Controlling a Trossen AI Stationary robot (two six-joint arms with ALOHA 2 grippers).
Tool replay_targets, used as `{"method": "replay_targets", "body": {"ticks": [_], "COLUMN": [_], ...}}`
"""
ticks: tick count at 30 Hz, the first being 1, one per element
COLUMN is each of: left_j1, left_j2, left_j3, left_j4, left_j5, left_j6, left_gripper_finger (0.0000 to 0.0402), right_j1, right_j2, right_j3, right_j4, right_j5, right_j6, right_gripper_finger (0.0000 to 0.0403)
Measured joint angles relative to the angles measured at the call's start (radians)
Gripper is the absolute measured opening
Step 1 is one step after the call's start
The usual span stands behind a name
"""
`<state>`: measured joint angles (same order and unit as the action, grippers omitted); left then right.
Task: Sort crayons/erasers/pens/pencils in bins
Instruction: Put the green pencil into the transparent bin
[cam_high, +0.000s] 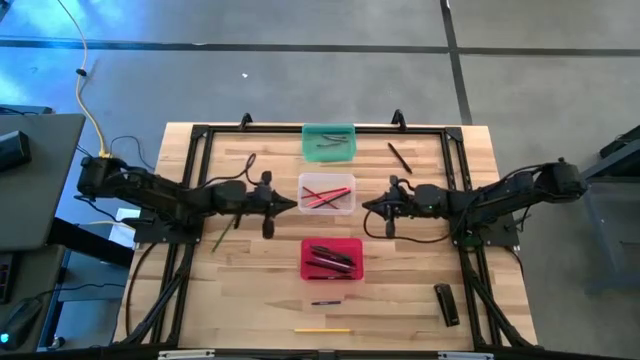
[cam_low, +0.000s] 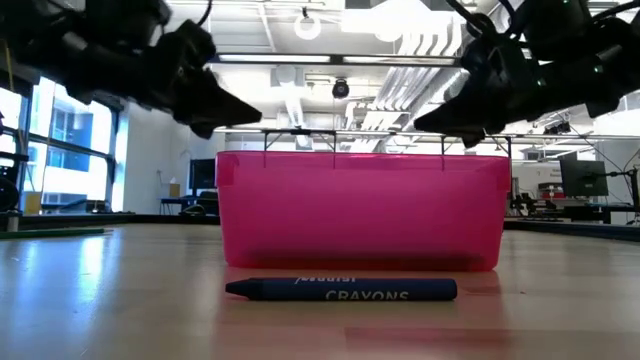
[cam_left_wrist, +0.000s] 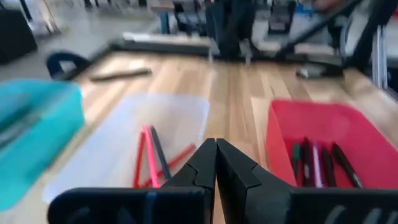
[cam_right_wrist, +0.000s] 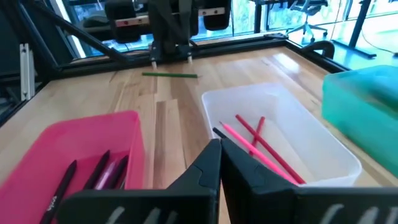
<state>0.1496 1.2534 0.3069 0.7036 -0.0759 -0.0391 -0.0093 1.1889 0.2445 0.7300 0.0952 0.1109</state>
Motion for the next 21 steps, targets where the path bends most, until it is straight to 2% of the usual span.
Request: {"method": "replay_targets", "body": {"ticks": [3, 6, 9, 12, 17, 21], "left_j1": [-0.032, -0.076, -0.115, -0.15, -0.21, -0.254], "left_j2": [-0.017, -0.033, -0.033, -0.033, -0.033, -0.033], "left_j3": [0.092, 0.198, 0.306, 0.397, 0.489, 0.499], "left_j4": [-0.23, -0.507, -0.788, -1.02, -1.297, -1.485], "left_j5": [-0.007, -0.071, -0.157, -0.194, -0.199, -0.184], "left_j6": [-0.002, -0.019, -0.1, -0.195, -0.364, -0.494], "left_gripper_finger": [0.0, 0.0, 0.0, 0.0, 0.0, 0.0], "right_j1": [0.001, 0.009, 0.017, 0.026, 0.047, 0.066], "right_j2": [0.0, 0.0, 0.0, 0.0, 0.0, 0.0], "right_j3": [-0.011, -0.015, -0.015, -0.015, -0.015, -0.015], "right_j4": [0.001, -0.002, -0.004, -0.007, -0.007, -0.008], "right_j5": [0.0, 0.0, 0.0, 0.0, -0.001, -0.001], "right_j6": [0.0, -0.001, -0.02, -0.041, -0.06, -0.066], "right_gripper_finger": [0.0, 0.0, 0.0, 0.0, 0.0, 0.0]}}
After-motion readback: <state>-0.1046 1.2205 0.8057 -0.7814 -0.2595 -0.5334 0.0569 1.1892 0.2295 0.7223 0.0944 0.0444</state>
